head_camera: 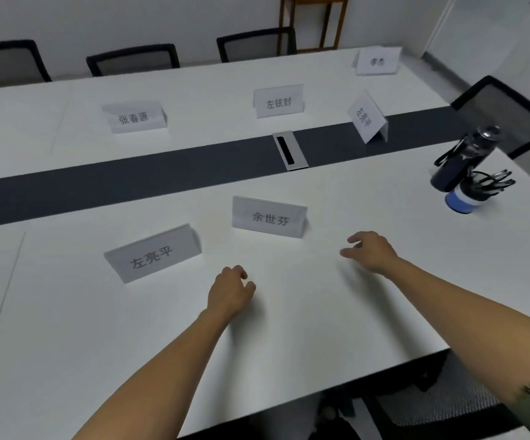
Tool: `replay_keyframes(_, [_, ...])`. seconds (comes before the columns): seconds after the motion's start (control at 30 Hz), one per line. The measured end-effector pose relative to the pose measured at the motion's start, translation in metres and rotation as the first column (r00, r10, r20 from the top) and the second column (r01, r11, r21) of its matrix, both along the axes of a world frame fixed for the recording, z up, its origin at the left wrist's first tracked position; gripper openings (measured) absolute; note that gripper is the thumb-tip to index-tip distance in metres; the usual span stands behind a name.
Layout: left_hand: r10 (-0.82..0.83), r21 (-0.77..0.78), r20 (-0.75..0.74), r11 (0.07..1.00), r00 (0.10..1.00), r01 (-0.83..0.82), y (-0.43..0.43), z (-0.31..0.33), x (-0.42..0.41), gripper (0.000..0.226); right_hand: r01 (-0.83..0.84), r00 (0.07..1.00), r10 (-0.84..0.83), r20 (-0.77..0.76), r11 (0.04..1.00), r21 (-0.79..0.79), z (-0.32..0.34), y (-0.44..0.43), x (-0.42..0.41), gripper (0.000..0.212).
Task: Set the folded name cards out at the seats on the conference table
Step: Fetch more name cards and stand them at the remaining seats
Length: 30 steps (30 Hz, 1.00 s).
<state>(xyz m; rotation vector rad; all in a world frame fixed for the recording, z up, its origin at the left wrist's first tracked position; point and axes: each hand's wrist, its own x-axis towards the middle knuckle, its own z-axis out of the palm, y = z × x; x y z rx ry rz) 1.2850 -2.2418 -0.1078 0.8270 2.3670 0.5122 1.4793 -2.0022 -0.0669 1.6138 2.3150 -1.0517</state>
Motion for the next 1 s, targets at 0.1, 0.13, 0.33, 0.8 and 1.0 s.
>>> replay_keyframes(0.1, [0.005,-0.057,-0.051,0.998,0.999,-0.008,0.027,-0.018,0.018,0.039,0.023,0.998,-0.026,-0.060,0.998,-0.050,-0.012,0.008,-0.004,0.043])
replay_keyframes(0.13, [0.016,-0.065,-0.072,0.998,0.997,-0.021,0.037,-0.026,0.023,0.040,0.016,0.997,-0.021,-0.074,0.998,-0.063,-0.018,0.012,-0.008,0.041])
replay_keyframes(0.33, [0.173,-0.138,-0.181,0.970,0.968,-0.199,0.090,-0.095,0.063,0.061,-0.046,0.988,0.024,-0.155,0.989,-0.143,-0.064,0.042,-0.048,0.042])
replay_keyframes(0.8, [0.359,-0.163,-0.385,0.881,0.851,-0.445,0.124,-0.140,0.092,0.069,-0.068,0.903,-0.033,-0.429,0.974,-0.217,-0.139,0.070,-0.109,0.019])
replay_keyframes(1.0, [0.347,-0.207,-0.394,0.869,0.851,-0.450,0.124,-0.138,0.092,0.069,0.013,0.912,-0.047,-0.408,0.996,-0.085,-0.137,0.117,-0.064,0.021])
